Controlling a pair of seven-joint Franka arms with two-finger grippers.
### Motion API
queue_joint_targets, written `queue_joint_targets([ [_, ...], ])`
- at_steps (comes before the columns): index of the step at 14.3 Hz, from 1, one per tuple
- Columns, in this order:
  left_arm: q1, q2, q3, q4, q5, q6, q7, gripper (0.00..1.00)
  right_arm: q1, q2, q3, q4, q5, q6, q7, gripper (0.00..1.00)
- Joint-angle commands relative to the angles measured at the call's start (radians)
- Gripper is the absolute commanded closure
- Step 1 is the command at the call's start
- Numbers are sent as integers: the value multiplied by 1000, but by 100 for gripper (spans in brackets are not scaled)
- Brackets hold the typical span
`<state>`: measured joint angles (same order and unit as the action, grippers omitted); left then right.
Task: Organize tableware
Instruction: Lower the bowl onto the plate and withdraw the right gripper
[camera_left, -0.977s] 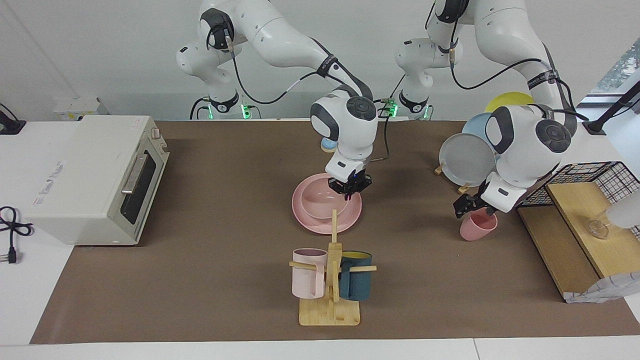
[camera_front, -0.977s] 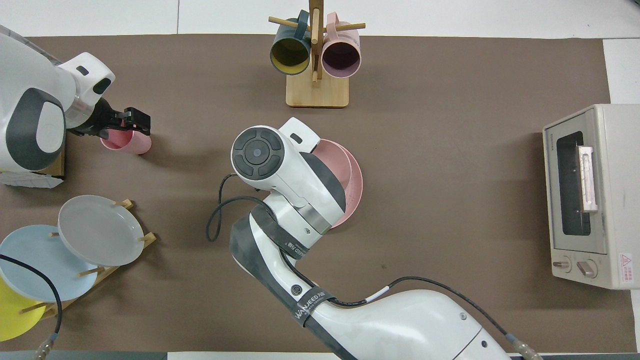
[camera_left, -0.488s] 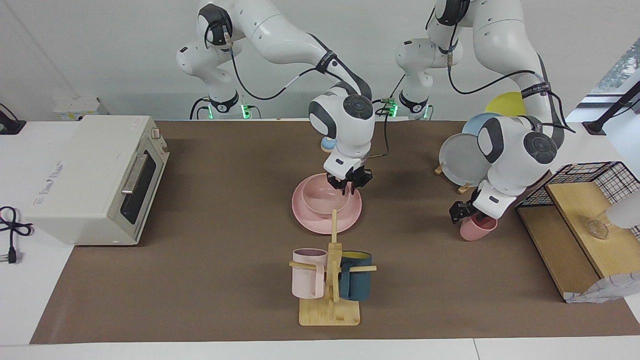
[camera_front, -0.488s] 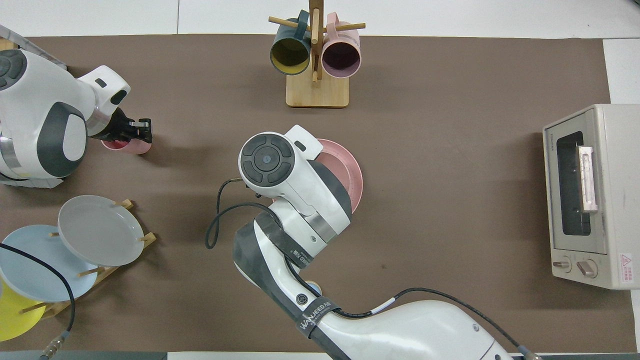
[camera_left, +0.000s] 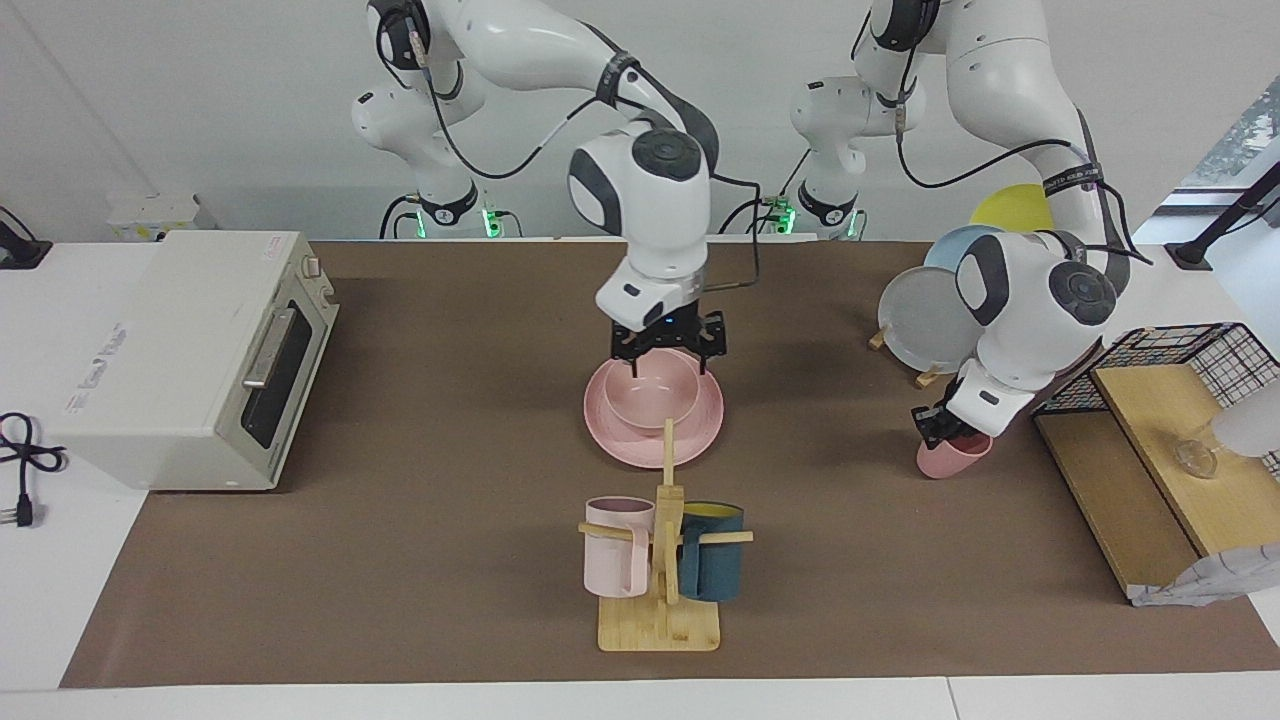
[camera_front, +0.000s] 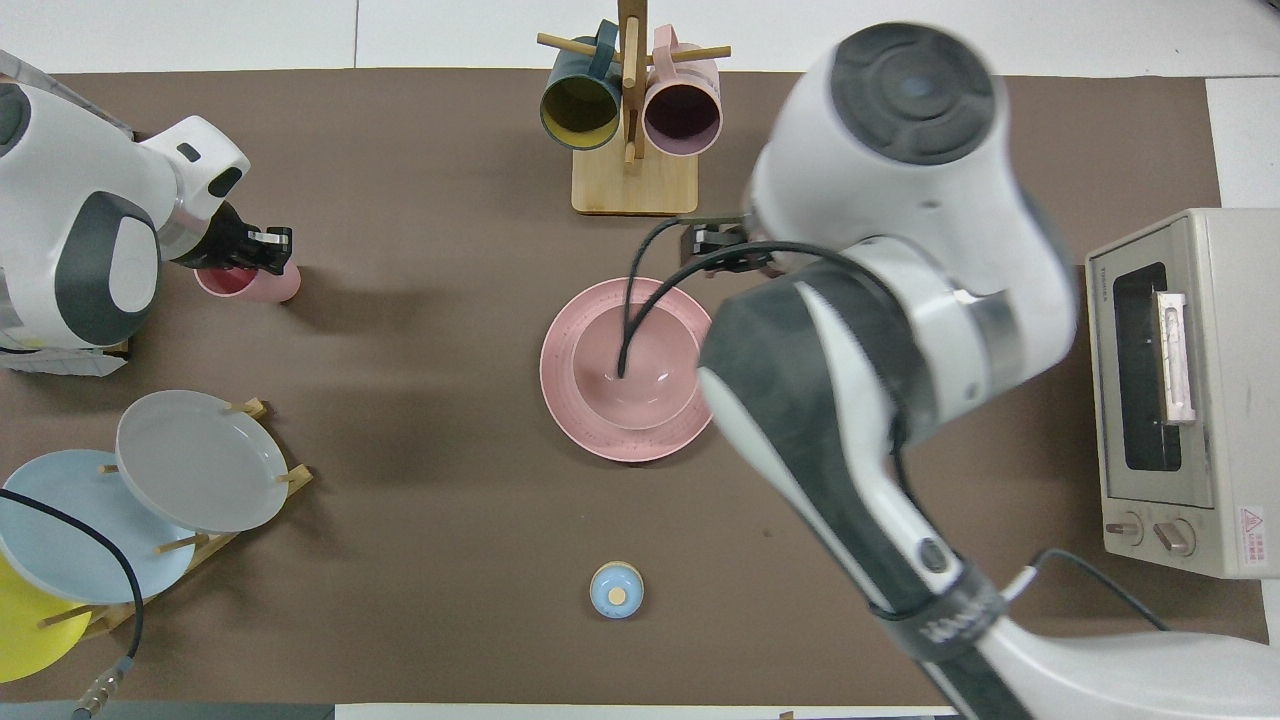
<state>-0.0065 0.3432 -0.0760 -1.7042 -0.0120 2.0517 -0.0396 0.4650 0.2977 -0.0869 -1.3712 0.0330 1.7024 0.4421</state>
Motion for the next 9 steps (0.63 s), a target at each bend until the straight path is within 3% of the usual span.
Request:
queue_joint_targets([
  [1, -9, -7, 1, 124, -11, -155, 7, 100, -145, -95, 12, -32, 21, -104, -142, 0],
  [3, -16, -9, -8, 220, -17, -288, -17, 100, -233, -107, 10, -34, 13, -168, -264, 0],
  [5, -55, -7, -8, 314, -40, -428, -98, 100, -250, -150, -7, -131, 13, -167, -282, 0],
  [7, -108, -7, -8, 380, -51, -493, -181, 100, -262, -222, -30, -265, 11, -153, -283, 0],
  [9, -150, -7, -10, 422, -78, -522, -280, 100, -301, -250, -31, -290, 12, -155, -286, 0],
])
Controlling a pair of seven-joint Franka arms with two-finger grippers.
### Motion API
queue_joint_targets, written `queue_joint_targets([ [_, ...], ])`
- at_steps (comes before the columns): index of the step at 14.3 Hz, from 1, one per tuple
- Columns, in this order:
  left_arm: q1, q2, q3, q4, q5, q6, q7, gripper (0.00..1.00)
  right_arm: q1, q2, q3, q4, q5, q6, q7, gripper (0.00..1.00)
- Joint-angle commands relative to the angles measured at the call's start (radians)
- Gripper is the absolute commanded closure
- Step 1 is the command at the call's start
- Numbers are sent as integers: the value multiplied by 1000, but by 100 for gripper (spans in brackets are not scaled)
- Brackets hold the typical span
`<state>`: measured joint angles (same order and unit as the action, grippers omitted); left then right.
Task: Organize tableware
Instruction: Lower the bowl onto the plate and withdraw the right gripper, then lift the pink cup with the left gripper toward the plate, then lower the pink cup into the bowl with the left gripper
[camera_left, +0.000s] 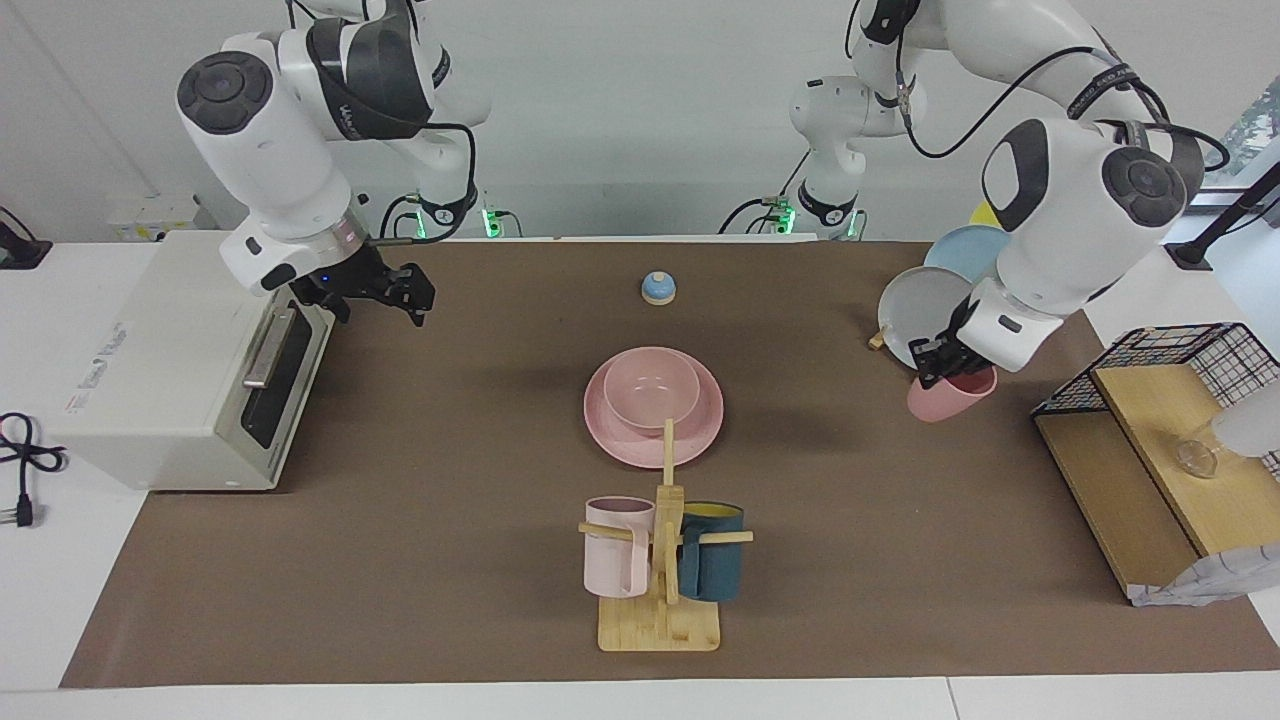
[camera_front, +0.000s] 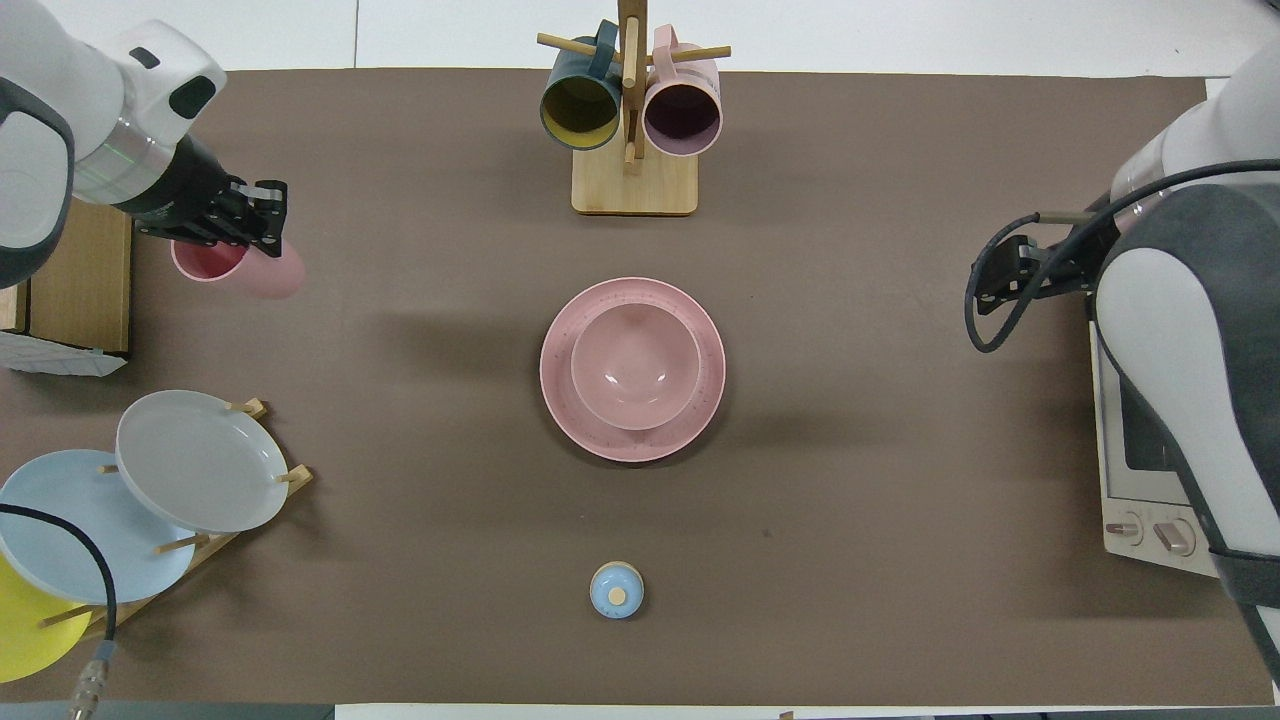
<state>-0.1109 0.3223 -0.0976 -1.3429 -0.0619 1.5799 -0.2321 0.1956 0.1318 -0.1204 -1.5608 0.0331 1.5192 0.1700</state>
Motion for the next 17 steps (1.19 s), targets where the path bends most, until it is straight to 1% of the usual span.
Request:
queue_joint_targets([
  [1, -78, 15, 13, 91, -38, -72, -140, 100, -47, -96, 2, -137, 11, 47, -29, 0],
  [2, -114, 18, 12, 117, -39, -89, -197, 100, -62, -100, 1, -143, 10, 103, -102, 0],
  [3, -159, 29, 12, 132, -41, -93, -276, 100, -73, -100, 1, -136, 2, 117, -183, 0],
  [4, -206, 29, 12, 131, -41, -81, -358, 100, -94, -100, 1, -127, -5, 121, -216, 0],
  [6, -278, 29, 12, 131, -67, -49, -467, 100, -113, -112, 2, -113, -12, 96, -227, 0],
  [8, -361, 37, 13, 125, -84, 11, -573, 100, -120, -130, 13, -98, -76, 85, -247, 0],
  [9, -403, 58, 15, 123, -81, 37, -610, 100, -123, -132, 24, -93, -109, 87, -277, 0],
  [10, -430, 79, 16, 123, -78, 58, -642, 100, -134, -136, 6, -97, -73, 82, -294, 0],
  [11, -453, 90, 16, 117, -70, 90, -659, 100, -136, -135, 2, -96, -33, 84, -291, 0],
  [13, -474, 107, 16, 81, -67, 132, -684, 100, -133, -129, 2, -87, -27, 81, -291, 0],
  [14, -495, 139, 18, 79, -58, 147, -713, 100, -136, -129, 4, -87, -27, 81, -296, 0],
  [15, -506, 153, 16, 76, -38, 173, -727, 100, -139, -129, 5, -85, -28, 81, -299, 0],
  [17, -506, 167, 16, 53, -35, 198, -743, 100, -139, -127, 8, -85, -27, 81, -299, 0],
])
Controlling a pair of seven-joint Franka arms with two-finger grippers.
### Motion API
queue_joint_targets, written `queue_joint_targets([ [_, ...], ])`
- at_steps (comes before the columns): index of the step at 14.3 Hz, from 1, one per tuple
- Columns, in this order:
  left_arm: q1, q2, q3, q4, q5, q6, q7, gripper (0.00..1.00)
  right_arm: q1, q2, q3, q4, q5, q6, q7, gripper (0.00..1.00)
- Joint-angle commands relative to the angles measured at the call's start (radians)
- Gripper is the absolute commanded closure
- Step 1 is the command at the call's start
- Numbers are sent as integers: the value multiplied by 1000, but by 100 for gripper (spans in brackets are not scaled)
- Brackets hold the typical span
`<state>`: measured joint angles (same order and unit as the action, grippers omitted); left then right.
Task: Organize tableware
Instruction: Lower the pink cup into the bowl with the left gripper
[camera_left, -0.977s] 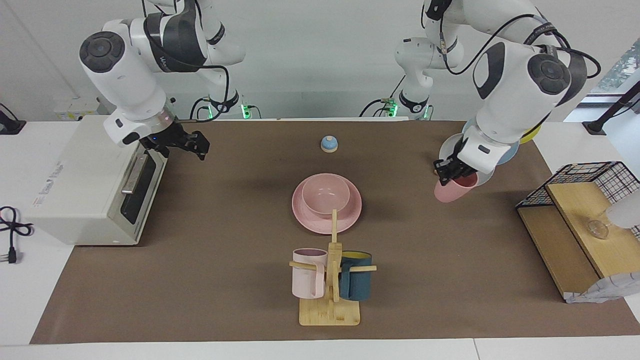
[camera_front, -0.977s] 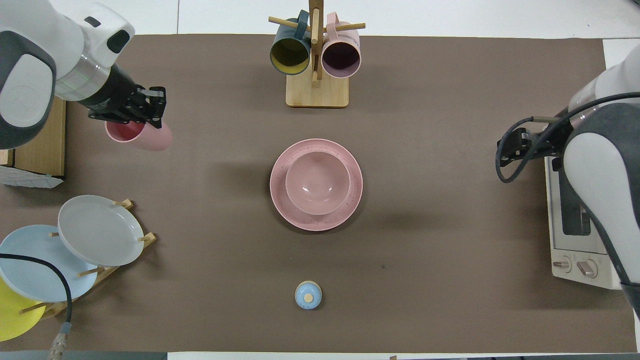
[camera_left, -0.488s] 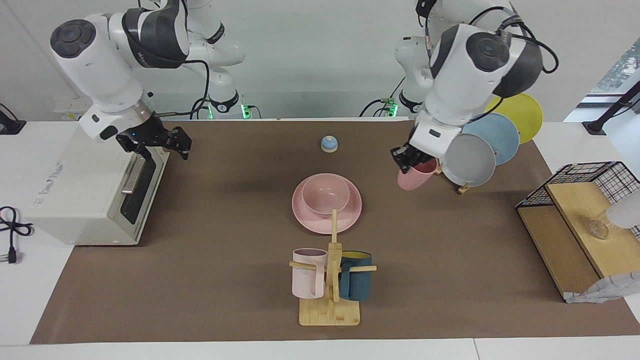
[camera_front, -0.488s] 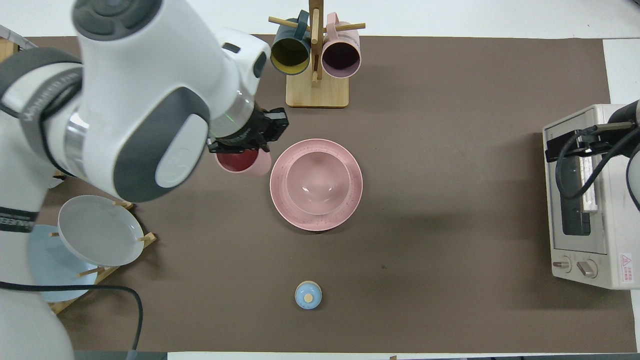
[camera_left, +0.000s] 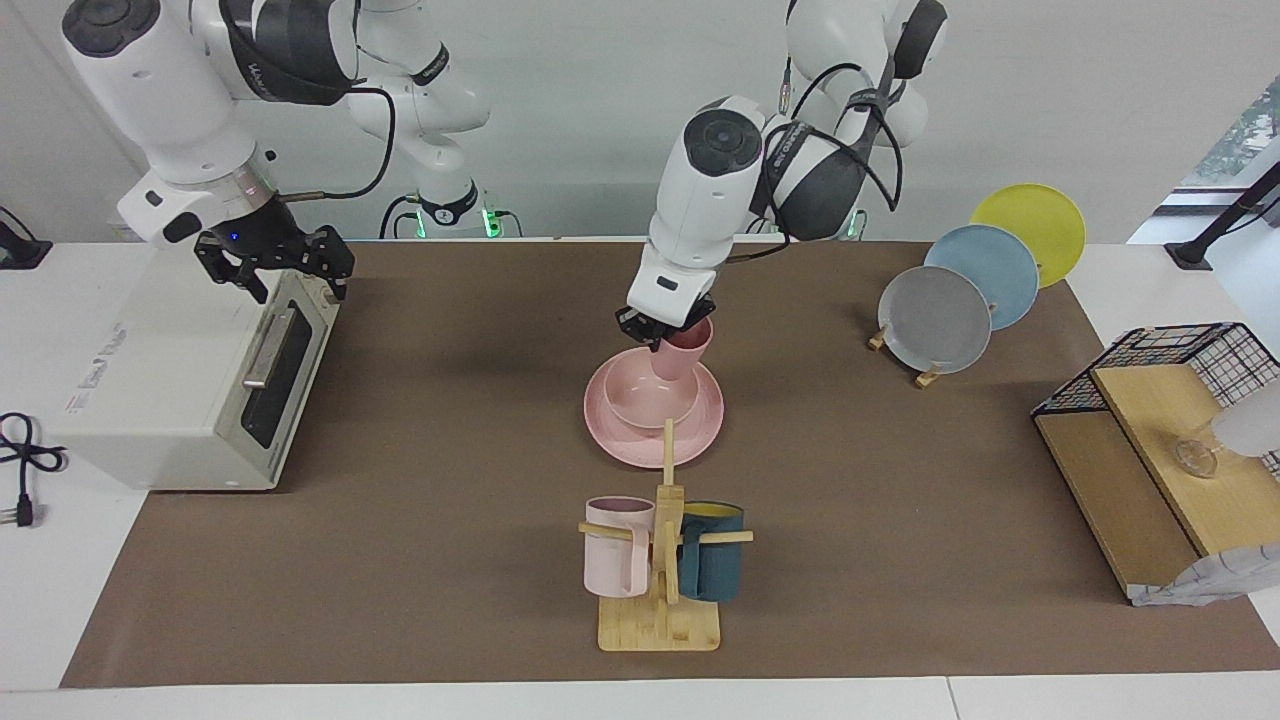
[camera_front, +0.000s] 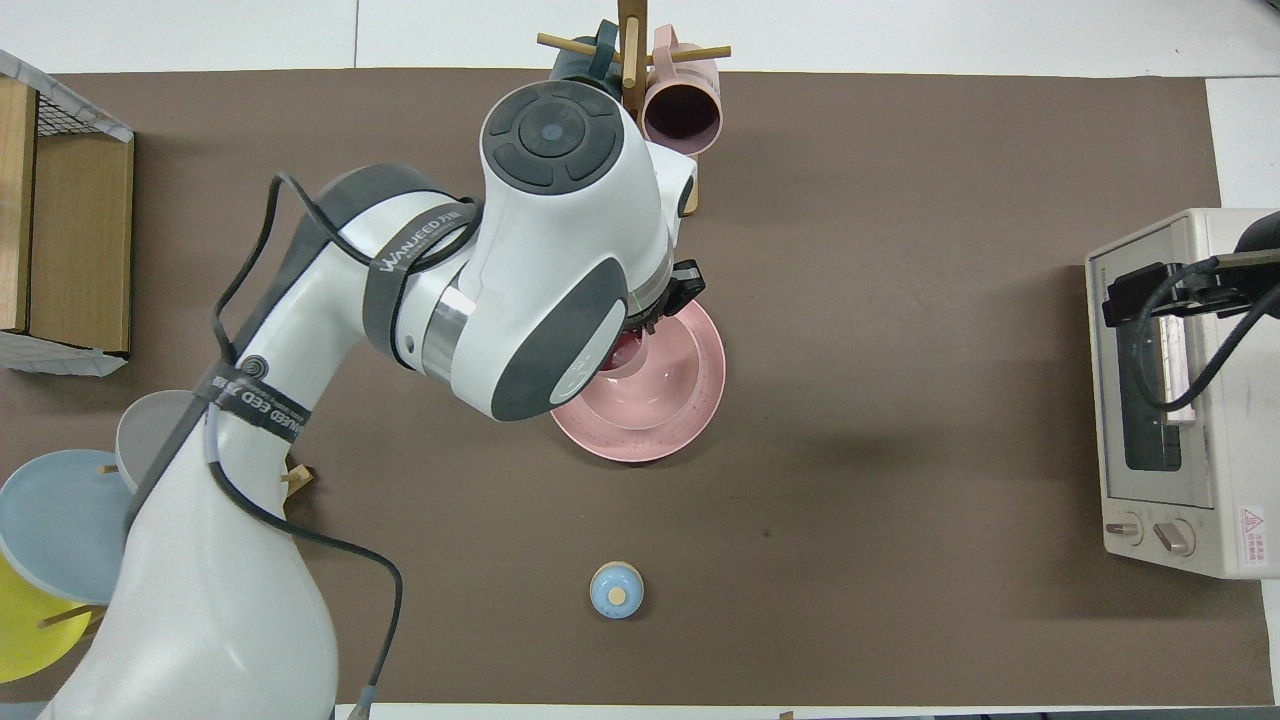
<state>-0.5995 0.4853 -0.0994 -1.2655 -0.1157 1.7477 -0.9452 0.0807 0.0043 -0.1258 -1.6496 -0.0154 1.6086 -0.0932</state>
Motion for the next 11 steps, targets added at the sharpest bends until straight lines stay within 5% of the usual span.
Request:
queue_joint_targets([
  [1, -19, 10, 18, -41, 21, 55, -33, 100, -24, 0, 14, 4, 21, -9, -36, 0],
  [11, -42, 27, 21, -166, 30, 199, -70, 100, -90, 0, 49, 4, 26, -32, -59, 0],
])
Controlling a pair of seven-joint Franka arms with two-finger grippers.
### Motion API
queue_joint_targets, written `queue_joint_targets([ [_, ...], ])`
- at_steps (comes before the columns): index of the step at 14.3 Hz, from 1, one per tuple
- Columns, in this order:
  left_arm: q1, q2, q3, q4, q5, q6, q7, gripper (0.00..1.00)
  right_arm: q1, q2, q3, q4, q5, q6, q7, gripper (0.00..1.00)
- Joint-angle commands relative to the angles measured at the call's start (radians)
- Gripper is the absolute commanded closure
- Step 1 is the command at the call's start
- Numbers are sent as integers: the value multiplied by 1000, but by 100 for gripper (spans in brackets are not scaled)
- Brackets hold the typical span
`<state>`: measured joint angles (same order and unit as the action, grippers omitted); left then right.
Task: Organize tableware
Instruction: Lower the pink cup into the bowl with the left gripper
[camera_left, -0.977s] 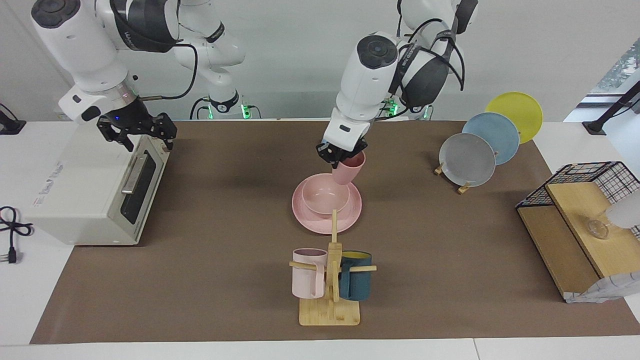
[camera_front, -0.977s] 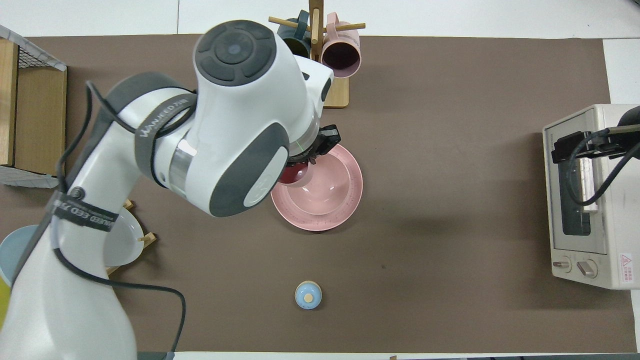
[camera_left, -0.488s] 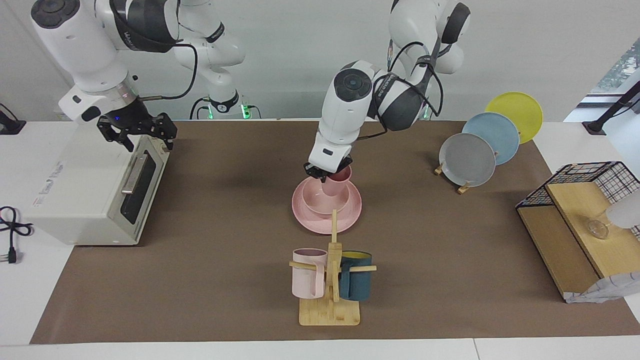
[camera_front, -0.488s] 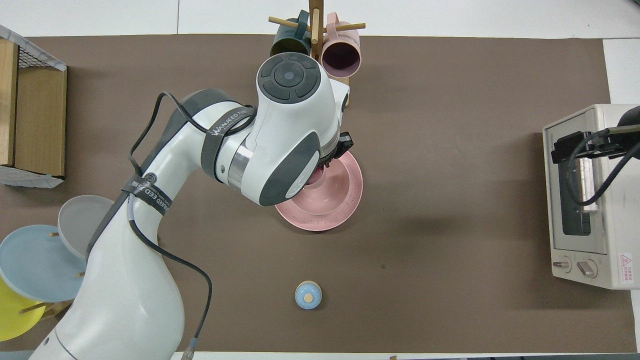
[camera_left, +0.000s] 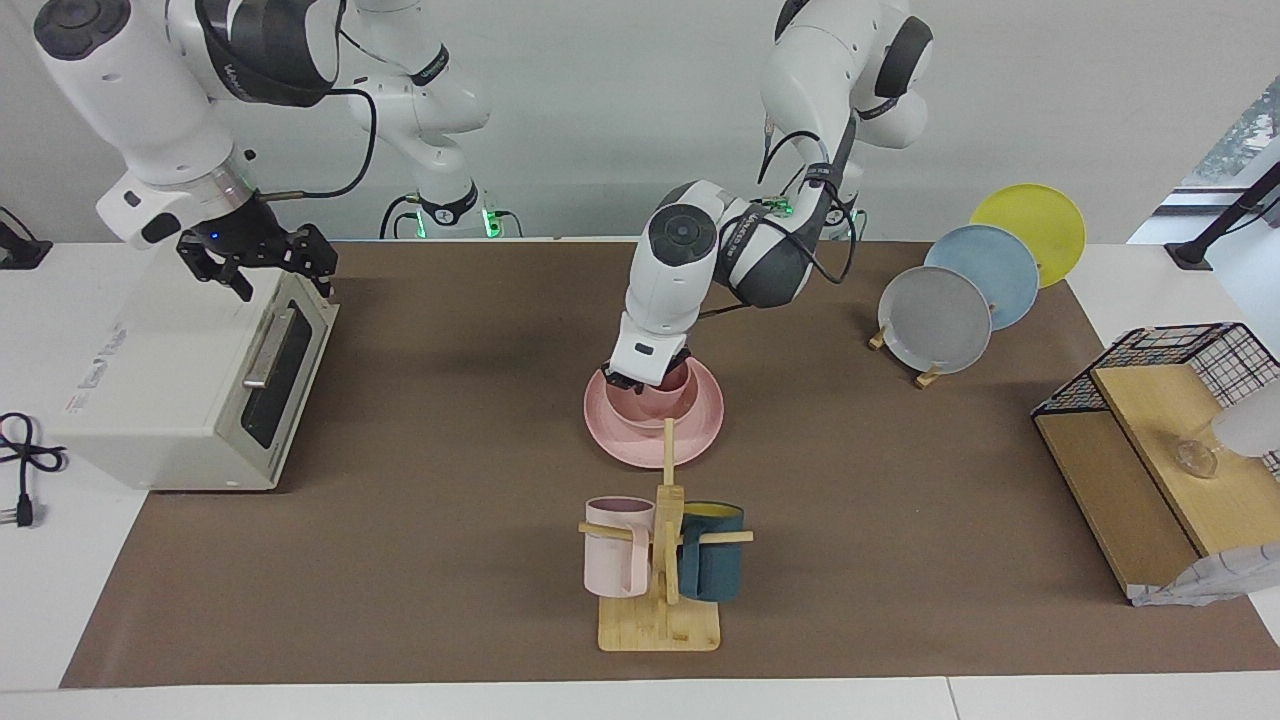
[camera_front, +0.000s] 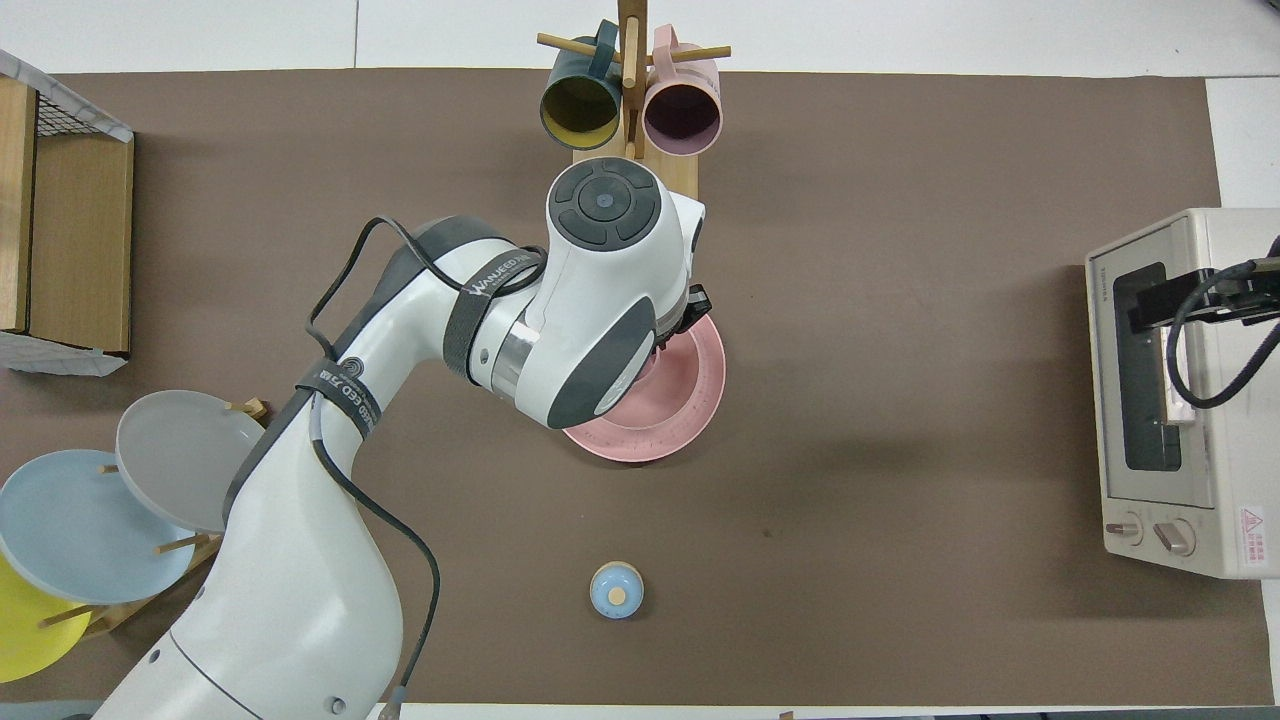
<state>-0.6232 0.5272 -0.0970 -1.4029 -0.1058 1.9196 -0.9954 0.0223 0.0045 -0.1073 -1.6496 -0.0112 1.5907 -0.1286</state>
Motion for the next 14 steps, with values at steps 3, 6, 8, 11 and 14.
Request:
queue_joint_targets([
  [3, -32, -13, 20, -48, 41, 47, -31, 100, -32, 0, 31, 4, 20, -14, -25, 0],
  [6, -43, -15, 20, -70, 61, 75, -46, 100, -28, 0, 26, 4, 23, -14, -22, 0],
  [8, -43, -15, 20, -71, 63, 79, -45, 100, -21, -5, 24, 2, 25, -8, -17, 0],
  [11, -43, -15, 19, -77, 84, 81, -39, 42, -22, -9, 24, -9, 26, -15, -20, 0],
  [14, -43, -15, 20, -73, 87, 70, -39, 0, -24, -12, 23, -13, 26, -38, -20, 0],
])
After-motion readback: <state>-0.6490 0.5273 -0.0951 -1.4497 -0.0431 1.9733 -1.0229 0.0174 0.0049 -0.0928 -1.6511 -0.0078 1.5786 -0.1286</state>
